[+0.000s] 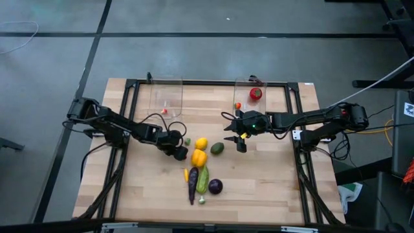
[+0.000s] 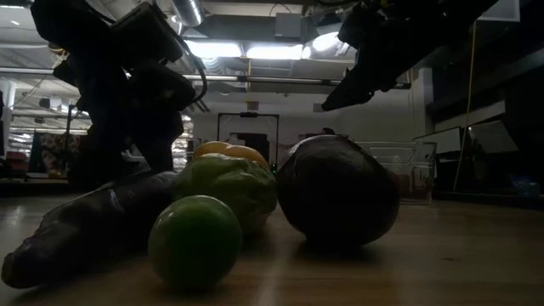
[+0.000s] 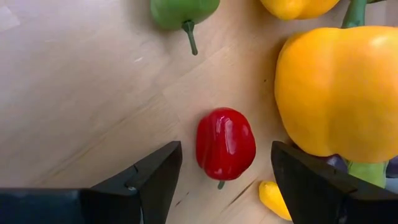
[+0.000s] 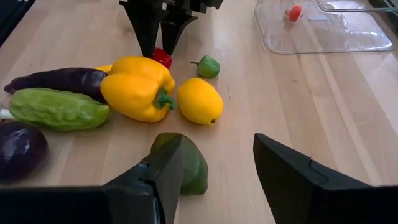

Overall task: Sort produce into baskets
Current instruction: Put the red chili pepper into the left transparent bin

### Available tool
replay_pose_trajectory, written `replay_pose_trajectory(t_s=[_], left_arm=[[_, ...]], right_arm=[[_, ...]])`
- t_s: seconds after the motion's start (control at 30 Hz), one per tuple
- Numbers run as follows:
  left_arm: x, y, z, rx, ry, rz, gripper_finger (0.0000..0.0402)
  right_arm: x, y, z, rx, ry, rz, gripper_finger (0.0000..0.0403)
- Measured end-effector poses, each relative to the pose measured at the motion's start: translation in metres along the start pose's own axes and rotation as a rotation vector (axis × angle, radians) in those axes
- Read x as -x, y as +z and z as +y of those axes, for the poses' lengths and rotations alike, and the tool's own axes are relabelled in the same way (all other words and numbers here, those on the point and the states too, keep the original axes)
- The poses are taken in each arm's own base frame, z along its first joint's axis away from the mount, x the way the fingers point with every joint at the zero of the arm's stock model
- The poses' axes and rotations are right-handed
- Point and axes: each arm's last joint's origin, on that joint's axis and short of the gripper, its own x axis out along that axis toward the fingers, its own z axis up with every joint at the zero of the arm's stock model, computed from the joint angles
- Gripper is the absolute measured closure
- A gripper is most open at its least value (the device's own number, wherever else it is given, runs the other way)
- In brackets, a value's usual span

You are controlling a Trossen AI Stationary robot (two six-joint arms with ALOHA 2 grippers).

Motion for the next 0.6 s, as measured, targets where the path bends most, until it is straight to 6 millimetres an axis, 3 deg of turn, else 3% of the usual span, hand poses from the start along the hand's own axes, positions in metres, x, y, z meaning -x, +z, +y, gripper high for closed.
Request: replay_pose_trajectory(t_s=[0.13, 0.6], left_arm=[[-0.0002, 0.0000, 0.0003, -0.005, 0.003, -0.002, 0.0163], [-0.0005, -0.0005, 0.0015, -0.054, 0.012, -0.001, 0.0262]], right_arm=[[0.0000, 0.0000, 0.0001, 0.000, 0.000, 0.000, 0.0210], [0.0000, 0.0000, 0.0000, 0.000, 0.000, 0.000, 0.0210]])
